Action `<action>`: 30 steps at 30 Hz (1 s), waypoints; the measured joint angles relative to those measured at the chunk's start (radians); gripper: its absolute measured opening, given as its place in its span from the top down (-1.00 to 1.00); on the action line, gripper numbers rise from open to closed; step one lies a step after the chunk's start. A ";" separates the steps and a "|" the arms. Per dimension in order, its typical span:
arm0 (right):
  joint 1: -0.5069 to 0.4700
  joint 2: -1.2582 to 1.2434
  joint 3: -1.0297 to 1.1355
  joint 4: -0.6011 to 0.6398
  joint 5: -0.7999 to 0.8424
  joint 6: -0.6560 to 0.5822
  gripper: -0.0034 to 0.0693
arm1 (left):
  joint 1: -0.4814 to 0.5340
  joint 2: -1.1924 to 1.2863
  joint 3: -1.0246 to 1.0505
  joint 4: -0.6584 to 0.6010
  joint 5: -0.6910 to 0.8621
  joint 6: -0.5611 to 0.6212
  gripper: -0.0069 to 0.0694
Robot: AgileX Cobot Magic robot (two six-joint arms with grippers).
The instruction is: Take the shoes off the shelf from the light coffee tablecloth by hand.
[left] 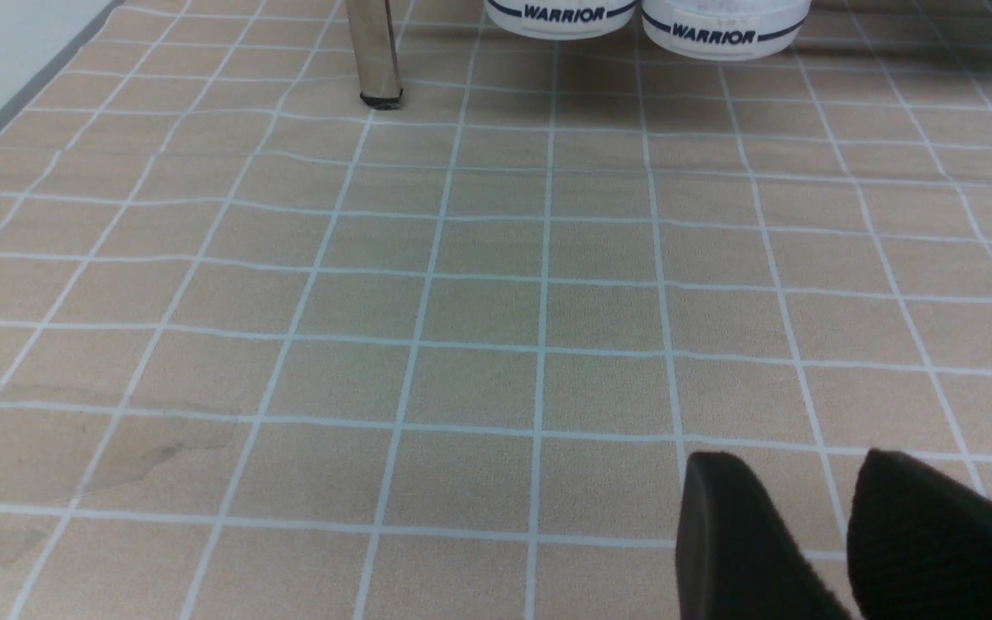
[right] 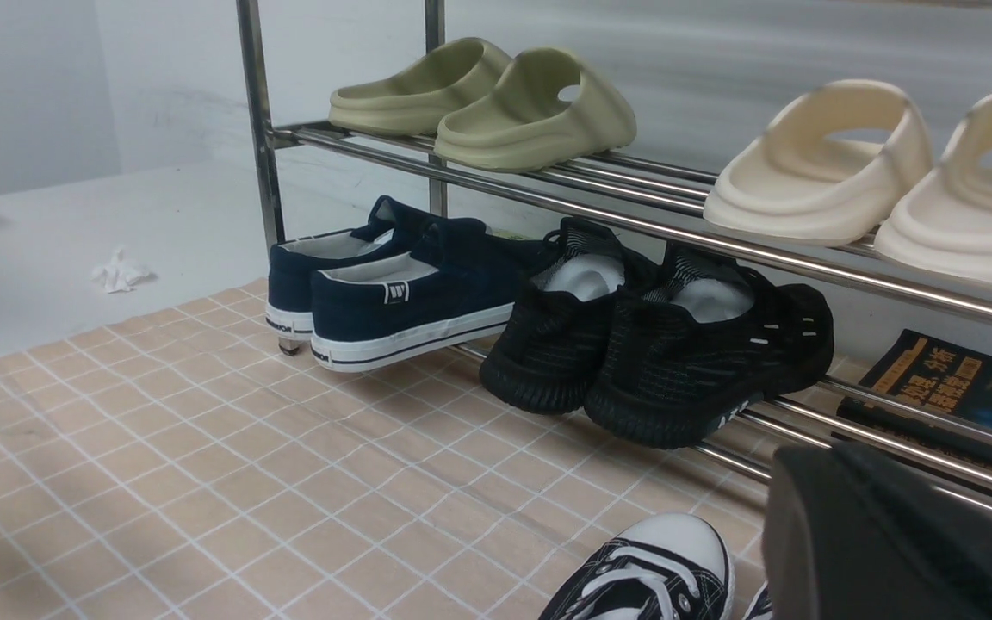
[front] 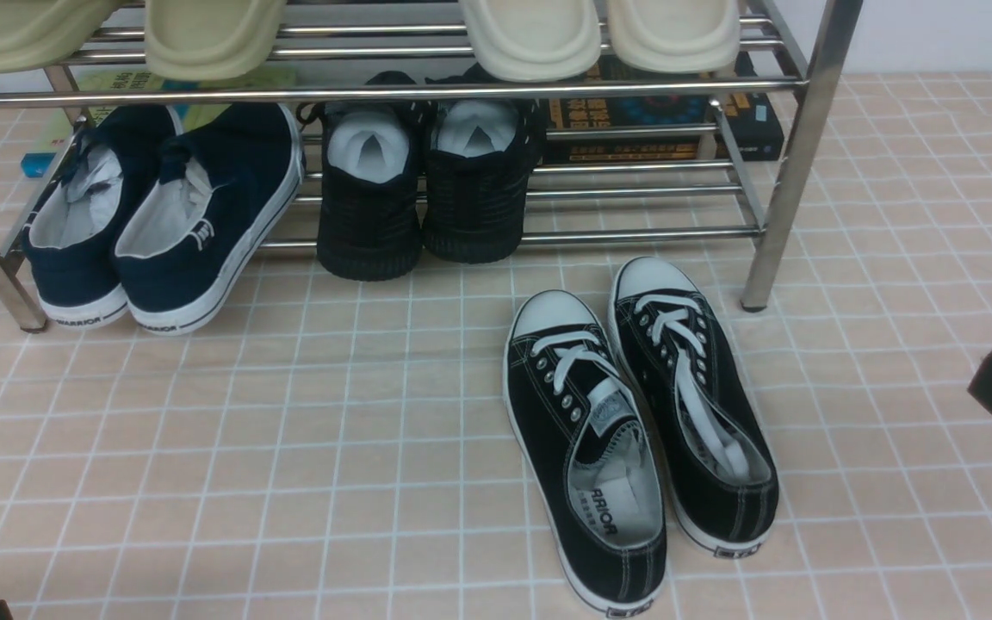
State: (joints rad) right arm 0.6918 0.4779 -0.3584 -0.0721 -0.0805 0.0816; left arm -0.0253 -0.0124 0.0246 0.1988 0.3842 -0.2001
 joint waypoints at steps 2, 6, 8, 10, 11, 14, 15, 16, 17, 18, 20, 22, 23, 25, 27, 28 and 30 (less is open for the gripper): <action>0.000 -0.006 0.000 0.000 0.000 0.000 0.87 | 0.000 0.000 0.000 0.000 0.000 0.000 0.19; -0.012 -0.027 0.001 0.000 0.001 0.000 0.86 | 0.000 0.000 0.000 0.000 0.000 0.000 0.19; -0.060 -0.037 0.002 0.000 0.022 0.000 0.85 | 0.000 0.000 0.000 0.000 0.000 0.000 0.19; -0.097 -0.042 0.002 0.000 0.043 0.000 0.85 | 0.000 0.000 0.000 0.000 0.000 0.000 0.19; -0.145 -0.052 0.002 0.000 0.070 0.000 0.84 | 0.000 0.000 0.000 0.000 0.000 0.000 0.19; -0.220 -0.078 0.002 0.000 0.119 0.000 0.83 | 0.000 0.000 0.000 0.000 0.000 0.000 0.19; -0.282 -0.102 0.004 0.000 0.157 0.000 0.83 | 0.000 0.000 0.000 0.000 0.000 0.000 0.19; -0.296 -0.108 0.005 0.000 0.162 0.000 0.83 | 0.000 0.000 0.000 0.000 0.000 0.000 0.19; -0.342 -0.131 0.014 0.000 0.177 0.000 0.82 | 0.000 0.000 0.000 0.000 0.000 0.000 0.19; -0.375 -0.150 0.025 0.000 0.183 0.000 0.82 | 0.000 0.000 0.000 0.000 0.000 0.000 0.19; -0.434 -0.186 0.067 0.000 0.184 0.000 0.81 | 0.000 0.000 0.000 0.000 0.000 0.000 0.19; -0.487 -0.229 0.123 0.000 0.189 0.000 0.81 | 0.000 0.000 0.000 0.000 0.000 0.000 0.19; -0.520 -0.260 0.177 0.000 0.199 0.000 0.80 | 0.000 0.000 0.000 0.000 0.000 0.000 0.19; -0.554 -0.302 0.235 0.000 0.224 0.000 0.80 | 0.000 0.000 0.000 0.000 0.000 0.000 0.19; -0.573 -0.341 0.286 0.000 0.257 0.000 0.80 | 0.000 0.000 0.000 0.000 0.000 0.000 0.19; -0.579 -0.356 0.307 0.000 0.267 0.000 0.79 | 0.000 0.000 0.000 0.000 0.000 0.000 0.19; -0.591 -0.391 0.357 0.000 0.296 0.000 0.78 | 0.000 0.000 0.000 0.000 0.000 0.000 0.20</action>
State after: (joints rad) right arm 0.1011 0.0871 -0.0012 -0.0721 0.2159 0.0816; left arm -0.0253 -0.0124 0.0246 0.1988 0.3842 -0.2001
